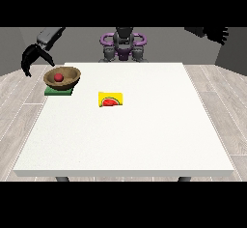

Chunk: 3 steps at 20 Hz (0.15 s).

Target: Pick the cup and pour the ball into the bowl, then pick the bowl and place it on the pad

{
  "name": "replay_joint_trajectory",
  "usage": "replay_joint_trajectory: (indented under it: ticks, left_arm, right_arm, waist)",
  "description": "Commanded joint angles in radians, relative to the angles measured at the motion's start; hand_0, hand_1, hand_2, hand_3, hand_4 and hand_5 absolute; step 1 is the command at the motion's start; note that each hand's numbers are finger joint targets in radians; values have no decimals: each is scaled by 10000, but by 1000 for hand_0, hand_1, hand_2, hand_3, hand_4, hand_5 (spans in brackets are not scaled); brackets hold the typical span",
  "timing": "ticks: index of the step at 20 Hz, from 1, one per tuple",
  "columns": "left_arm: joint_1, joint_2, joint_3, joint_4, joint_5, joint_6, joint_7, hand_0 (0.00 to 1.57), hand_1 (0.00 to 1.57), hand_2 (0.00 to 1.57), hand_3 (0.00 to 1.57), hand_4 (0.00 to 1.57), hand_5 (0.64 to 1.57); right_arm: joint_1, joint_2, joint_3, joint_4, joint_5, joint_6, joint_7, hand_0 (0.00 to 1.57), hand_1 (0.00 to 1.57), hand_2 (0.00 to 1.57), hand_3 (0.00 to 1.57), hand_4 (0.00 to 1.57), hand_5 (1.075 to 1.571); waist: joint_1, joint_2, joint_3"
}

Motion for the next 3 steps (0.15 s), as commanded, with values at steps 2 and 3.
replay_joint_trajectory:
  ticks: [2, 3]
  left_arm:
    - [15, -595, -681, 83, -279, 566, 1412, 0, 0, 0, 0, 902, 1559]
    - [326, -615, -585, 462, -493, 685, 1033, 0, 0, 0, 0, 902, 1559]
  right_arm:
    - [-844, 513, 481, -610, -73, 606, 1097, 0, 0, 0, 0, 416, 1383]
    - [-836, 836, 648, -1019, -102, 737, 959, 0, 0, 0, 0, 476, 1434]
  waist:
    - [-320, -2028, -23]
    - [-799, -2306, -34]
